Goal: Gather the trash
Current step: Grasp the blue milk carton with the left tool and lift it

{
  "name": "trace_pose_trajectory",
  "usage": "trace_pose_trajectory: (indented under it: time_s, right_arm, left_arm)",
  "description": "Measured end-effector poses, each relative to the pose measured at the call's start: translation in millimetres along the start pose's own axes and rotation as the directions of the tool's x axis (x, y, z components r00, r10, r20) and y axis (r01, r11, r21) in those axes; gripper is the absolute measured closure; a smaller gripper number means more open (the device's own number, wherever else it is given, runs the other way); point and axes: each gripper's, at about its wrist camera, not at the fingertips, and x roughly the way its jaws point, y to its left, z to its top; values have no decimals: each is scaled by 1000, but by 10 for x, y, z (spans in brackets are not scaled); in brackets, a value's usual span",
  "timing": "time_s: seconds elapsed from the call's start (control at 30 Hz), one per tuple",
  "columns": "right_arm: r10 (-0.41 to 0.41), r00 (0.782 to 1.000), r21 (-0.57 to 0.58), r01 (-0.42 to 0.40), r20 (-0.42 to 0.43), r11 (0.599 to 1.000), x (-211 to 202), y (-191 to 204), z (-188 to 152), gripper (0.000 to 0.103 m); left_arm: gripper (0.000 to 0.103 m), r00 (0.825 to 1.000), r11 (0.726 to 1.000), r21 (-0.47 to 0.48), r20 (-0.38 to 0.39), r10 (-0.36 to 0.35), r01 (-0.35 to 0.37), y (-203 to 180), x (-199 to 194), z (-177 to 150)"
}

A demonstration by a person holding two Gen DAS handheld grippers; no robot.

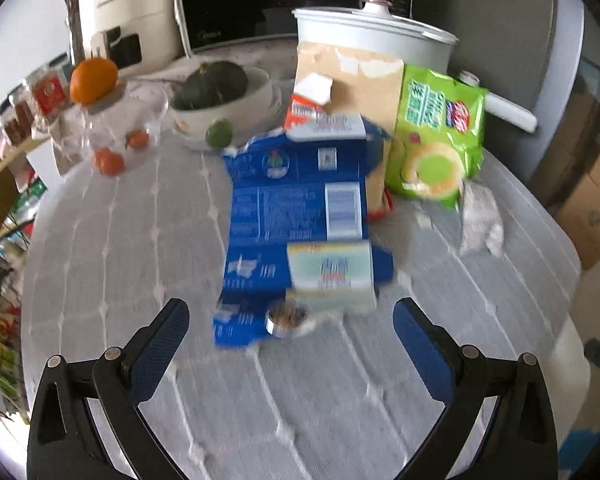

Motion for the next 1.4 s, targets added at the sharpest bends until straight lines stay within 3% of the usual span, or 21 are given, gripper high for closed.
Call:
trace_pose_trajectory:
  time_s: [0.2,0.37,0.57,0.7,0.87,1.07,1.17,1.27,1.3,1.33,1.4]
  right_arm:
    - [54,999,63,-53,-4,997,127,-79,138,20]
    - [40,999,63,-39,-16,997,257,-116,224,20]
    - [65,997,91,-61,-37,994,400,-161,301,20]
    - [66,997,96,-61,-48,994,470,-156,324,20]
    - [75,996,108,-70,-50,992,508,-149,339,20]
    - [72,996,99,-66,-59,993,533,-95,335,20]
    - [71,996,91,-66,-54,994,519,-65,331,20]
    - [69,996,89,-64,-55,994,511,-42,317,20]
    - [70,996,88,-65,-53,994,506,-35,314,20]
    - [69,996,87,-64,-51,994,498,-29,308,20]
    - [69,996,89,-65,-48,994,492,-21,304,20]
  left_arm:
    - [0,994,994,93,91,53,-61,-269,102,518]
    - [0,996,968,247,87,31,-52,-505,270,876]
    - [1,1000,896,444,8,-1,-3,-639,524,1220]
    - [1,995,862,498,-90,-54,91,-623,697,1276]
    - [5,972,840,522,-234,-24,146,-597,946,1160]
    - [42,944,837,500,-325,-55,221,-549,1008,924]
    - [42,938,832,511,-346,-31,216,-536,1016,773]
    - [39,940,863,470,-339,-16,185,-485,951,668]
    - [36,944,873,456,-330,-16,174,-485,925,633]
    - [26,949,886,438,-314,-6,150,-472,906,597]
    - [18,963,914,402,-264,54,59,-474,877,506]
